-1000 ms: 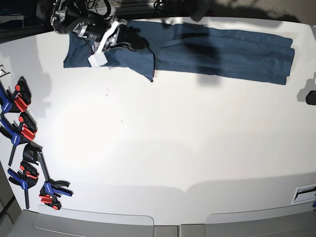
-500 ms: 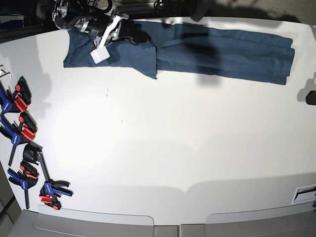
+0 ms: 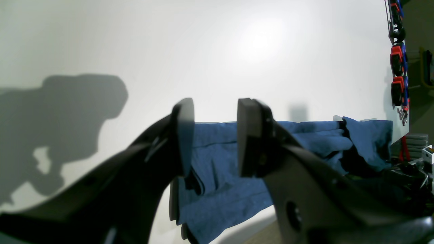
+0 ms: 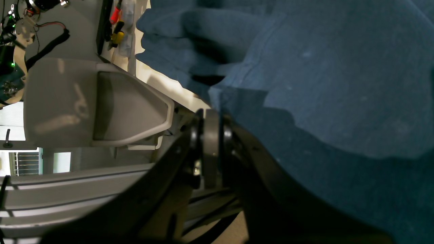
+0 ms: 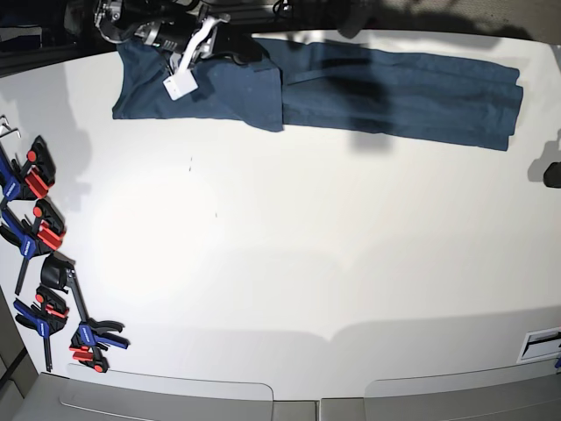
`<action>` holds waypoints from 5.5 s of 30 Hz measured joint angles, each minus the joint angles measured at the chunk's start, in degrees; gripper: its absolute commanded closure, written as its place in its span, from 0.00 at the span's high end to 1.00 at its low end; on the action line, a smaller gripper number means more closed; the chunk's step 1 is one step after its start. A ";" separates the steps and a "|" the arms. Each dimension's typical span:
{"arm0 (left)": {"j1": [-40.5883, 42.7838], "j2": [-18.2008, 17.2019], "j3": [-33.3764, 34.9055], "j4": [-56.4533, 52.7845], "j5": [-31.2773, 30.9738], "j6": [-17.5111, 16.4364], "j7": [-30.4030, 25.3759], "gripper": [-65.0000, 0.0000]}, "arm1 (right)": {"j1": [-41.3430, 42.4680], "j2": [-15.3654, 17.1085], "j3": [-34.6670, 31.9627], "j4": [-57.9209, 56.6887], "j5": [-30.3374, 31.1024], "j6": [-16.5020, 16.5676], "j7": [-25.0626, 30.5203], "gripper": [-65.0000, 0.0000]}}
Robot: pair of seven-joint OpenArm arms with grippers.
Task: Fold the T-shirt properly
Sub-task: 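Drag the sleeve flap along the folded strip with the right gripper, then grasp both ends of the folded strip with both grippers, then lift the strip end with the left gripper and fold it toward the right gripper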
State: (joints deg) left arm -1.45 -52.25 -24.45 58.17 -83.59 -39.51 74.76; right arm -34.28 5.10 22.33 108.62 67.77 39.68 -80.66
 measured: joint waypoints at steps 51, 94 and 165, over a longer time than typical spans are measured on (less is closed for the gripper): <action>0.00 7.30 -0.07 0.00 0.00 0.00 -1.49 0.30 | -1.75 2.27 -3.04 2.97 -0.22 0.00 -0.02 0.32; 13.31 20.48 -16.92 -0.04 12.63 0.02 -8.76 0.57 | 7.50 3.65 16.00 12.57 -35.56 -8.68 18.49 0.32; 25.38 29.57 -9.62 35.85 0.20 0.02 -1.18 0.00 | 14.78 4.79 16.09 -3.02 -46.71 -14.27 21.59 0.32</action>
State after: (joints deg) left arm 23.92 -22.68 -34.06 94.02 -83.40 -39.48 73.58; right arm -19.51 9.89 38.41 105.60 21.06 25.41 -59.07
